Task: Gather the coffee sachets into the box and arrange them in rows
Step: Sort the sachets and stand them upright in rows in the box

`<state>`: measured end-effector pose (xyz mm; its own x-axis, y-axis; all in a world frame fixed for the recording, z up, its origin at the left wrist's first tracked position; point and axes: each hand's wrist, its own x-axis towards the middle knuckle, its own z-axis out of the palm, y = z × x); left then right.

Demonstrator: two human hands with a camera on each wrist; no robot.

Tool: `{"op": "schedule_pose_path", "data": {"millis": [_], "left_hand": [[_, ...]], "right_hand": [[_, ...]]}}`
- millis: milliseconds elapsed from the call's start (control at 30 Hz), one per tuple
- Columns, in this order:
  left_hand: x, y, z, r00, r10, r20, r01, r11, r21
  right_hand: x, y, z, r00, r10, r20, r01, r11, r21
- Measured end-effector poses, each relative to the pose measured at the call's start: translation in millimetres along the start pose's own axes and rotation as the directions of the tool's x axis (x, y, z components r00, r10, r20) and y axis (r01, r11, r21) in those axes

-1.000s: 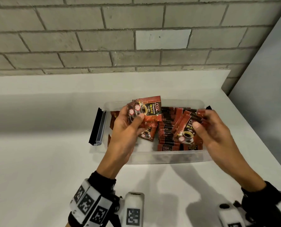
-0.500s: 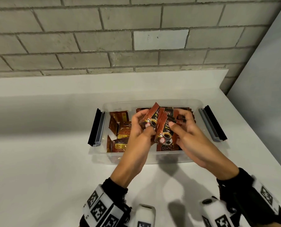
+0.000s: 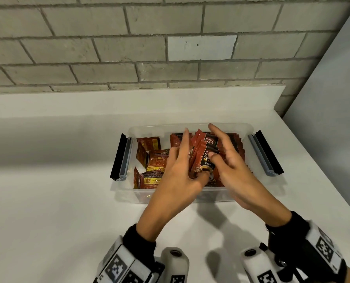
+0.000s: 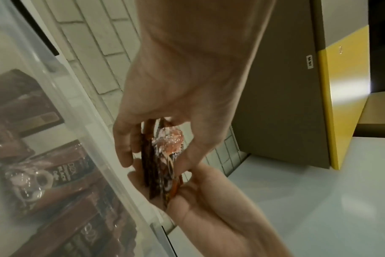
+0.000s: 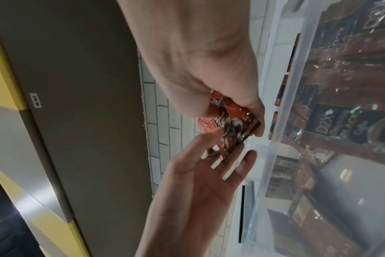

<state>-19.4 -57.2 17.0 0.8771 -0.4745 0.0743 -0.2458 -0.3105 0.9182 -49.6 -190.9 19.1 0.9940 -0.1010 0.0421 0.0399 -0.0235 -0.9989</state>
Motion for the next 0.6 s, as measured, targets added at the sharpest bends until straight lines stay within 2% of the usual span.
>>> {"op": "schedule_pose_path", "data": {"millis": [33,100,200,333,500,600], "left_hand": [[-0.5,-0.5,2.0,1.000,-0.026,0.008,0.025,0.996,0.089],[-0.8,-1.1,7.4,1.000,-0.025,0.006,0.024,0.987,0.157],[-1.1,-0.3,10.0,1.000,-0.012,0.027,0.007,0.984,0.176],[14.1,10.4,-6.7,0.997,0.014,0.070,-0.023,0.992,0.124],[50.2,25.5,-42.5,0.995,-0.050,0.084,0.051,0.999,-0.008],[63.2,28.1,-55.3,0.998,-0.060,0.027,0.059,0.998,0.028]], "right_hand": [[1.4,-1.0,1.0,1.000,0.003,-0.005,-0.003,1.000,0.020],[5.8,-1.7,3.6,0.999,0.016,-0.036,-0.016,1.000,0.014],[13.5,-1.4,5.7,0.997,0.051,-0.062,-0.060,0.986,-0.155],[27.2,-18.4,8.7,0.995,0.076,0.067,-0.043,0.918,-0.395],[67.8,-69.8,3.6,0.969,0.004,0.249,0.166,0.734,-0.658],[89.1,-92.6,2.9,0.944,-0.056,0.325,0.297,0.577,-0.761]]}}
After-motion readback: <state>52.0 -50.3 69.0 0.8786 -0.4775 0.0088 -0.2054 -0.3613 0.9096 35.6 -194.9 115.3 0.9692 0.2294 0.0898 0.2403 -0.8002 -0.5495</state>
